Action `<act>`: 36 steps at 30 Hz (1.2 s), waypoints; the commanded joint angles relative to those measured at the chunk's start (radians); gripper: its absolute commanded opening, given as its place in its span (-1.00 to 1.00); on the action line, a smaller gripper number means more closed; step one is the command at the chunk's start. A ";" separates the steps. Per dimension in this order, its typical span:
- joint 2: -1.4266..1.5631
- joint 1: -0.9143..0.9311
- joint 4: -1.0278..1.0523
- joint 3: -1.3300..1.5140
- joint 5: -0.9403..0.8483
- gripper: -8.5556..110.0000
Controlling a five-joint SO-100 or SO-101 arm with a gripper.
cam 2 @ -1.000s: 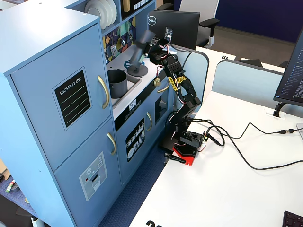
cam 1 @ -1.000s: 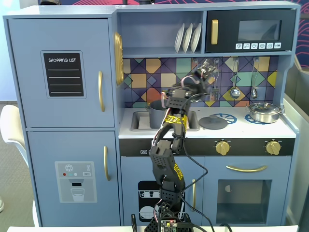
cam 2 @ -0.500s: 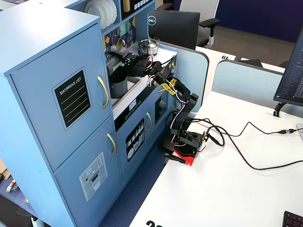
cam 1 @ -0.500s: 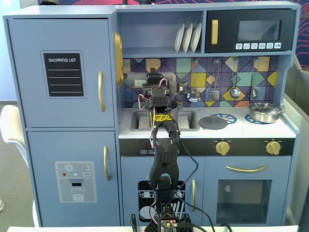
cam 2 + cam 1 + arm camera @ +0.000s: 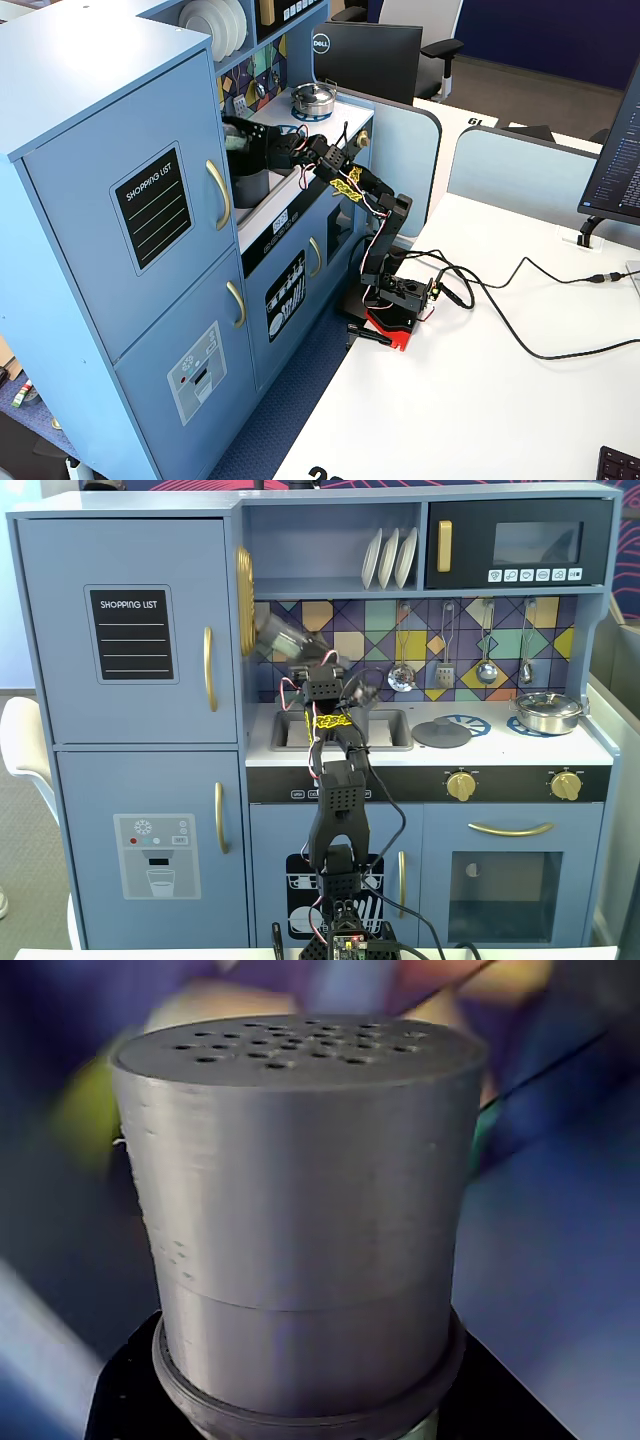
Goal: Put salt in the gray recipient
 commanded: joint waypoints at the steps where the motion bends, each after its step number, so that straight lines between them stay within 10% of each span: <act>1: 0.107 0.067 0.011 0.051 0.069 -0.86; 36: -0.037 -0.046 -0.074 -0.187 0.084 -0.86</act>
